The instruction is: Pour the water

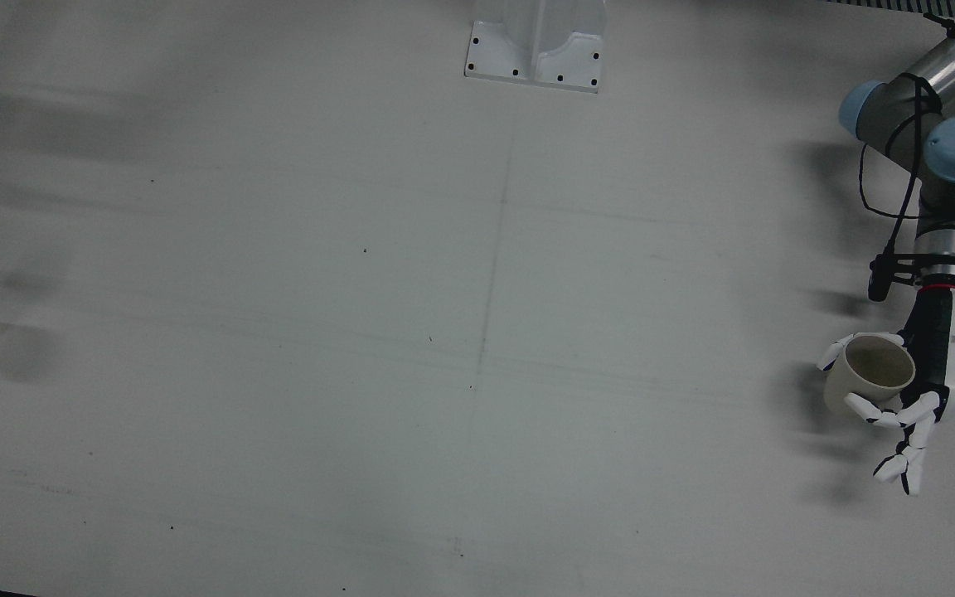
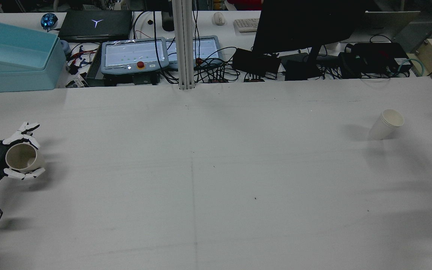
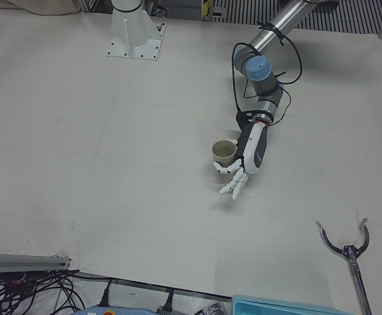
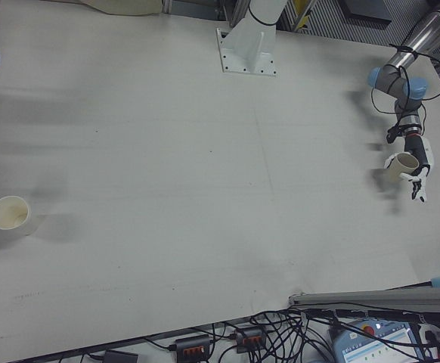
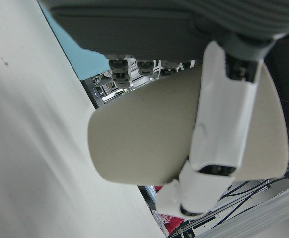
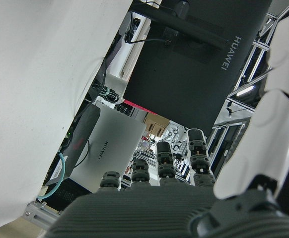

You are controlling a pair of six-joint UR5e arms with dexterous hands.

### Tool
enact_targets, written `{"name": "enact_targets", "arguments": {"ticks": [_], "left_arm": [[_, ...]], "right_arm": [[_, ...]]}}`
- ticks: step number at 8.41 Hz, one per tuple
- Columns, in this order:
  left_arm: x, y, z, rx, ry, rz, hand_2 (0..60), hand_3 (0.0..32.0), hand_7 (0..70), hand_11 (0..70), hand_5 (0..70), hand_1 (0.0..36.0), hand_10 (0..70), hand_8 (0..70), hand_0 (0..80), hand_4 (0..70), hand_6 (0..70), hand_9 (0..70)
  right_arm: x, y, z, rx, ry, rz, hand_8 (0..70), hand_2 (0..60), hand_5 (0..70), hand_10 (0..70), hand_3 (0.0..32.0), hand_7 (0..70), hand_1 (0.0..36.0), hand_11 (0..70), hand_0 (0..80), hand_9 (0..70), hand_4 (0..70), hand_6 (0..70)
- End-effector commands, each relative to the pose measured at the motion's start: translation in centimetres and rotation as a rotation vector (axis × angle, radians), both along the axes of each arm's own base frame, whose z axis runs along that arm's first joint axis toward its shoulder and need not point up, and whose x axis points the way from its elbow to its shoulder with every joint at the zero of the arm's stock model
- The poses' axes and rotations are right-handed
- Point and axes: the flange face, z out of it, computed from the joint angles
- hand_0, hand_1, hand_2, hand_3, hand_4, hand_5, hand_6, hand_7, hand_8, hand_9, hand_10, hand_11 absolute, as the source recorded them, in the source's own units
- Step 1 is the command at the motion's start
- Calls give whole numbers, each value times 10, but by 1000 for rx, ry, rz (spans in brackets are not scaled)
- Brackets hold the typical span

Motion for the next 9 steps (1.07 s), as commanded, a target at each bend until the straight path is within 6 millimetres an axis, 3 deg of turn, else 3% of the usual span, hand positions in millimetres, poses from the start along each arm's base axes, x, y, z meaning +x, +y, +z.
{"name": "enact_targets", "arguments": {"ticks": [1, 3, 5, 6, 9], "left_arm": [[-1, 0, 0, -1, -1, -1, 600, 0, 160, 119, 700, 360, 63, 46, 755, 700, 121, 41], [-1, 0, 0, -2, -2, -1, 600, 0, 158, 119, 700, 360, 63, 44, 744, 695, 120, 39], [-1, 0, 0, -3, 4, -2, 600, 0, 157, 120, 700, 360, 64, 43, 755, 689, 119, 38], [-2, 0, 1, -7, 13, -1, 600, 0, 157, 122, 700, 360, 66, 43, 759, 687, 120, 39], [0, 0, 0, -8, 20, 0, 600, 0, 155, 115, 700, 360, 60, 43, 759, 670, 115, 38]], "right_arm": [[-40, -32, 12, -21, 93, -68, 43, 146, 156, 19, 0, 189, 113, 35, 461, 71, 221, 96], [-60, -55, 8, -10, 143, -94, 35, 142, 136, 17, 0, 161, 109, 33, 456, 57, 181, 79], [-97, -76, -7, 27, 182, -148, 30, 152, 129, 26, 0, 164, 106, 46, 446, 59, 167, 79], [-105, -76, -7, 31, 178, -162, 28, 148, 123, 21, 0, 157, 105, 39, 444, 52, 157, 75], [-99, -62, 0, 52, 56, -162, 19, 130, 114, 18, 0, 131, 109, 36, 455, 32, 132, 58]]}}
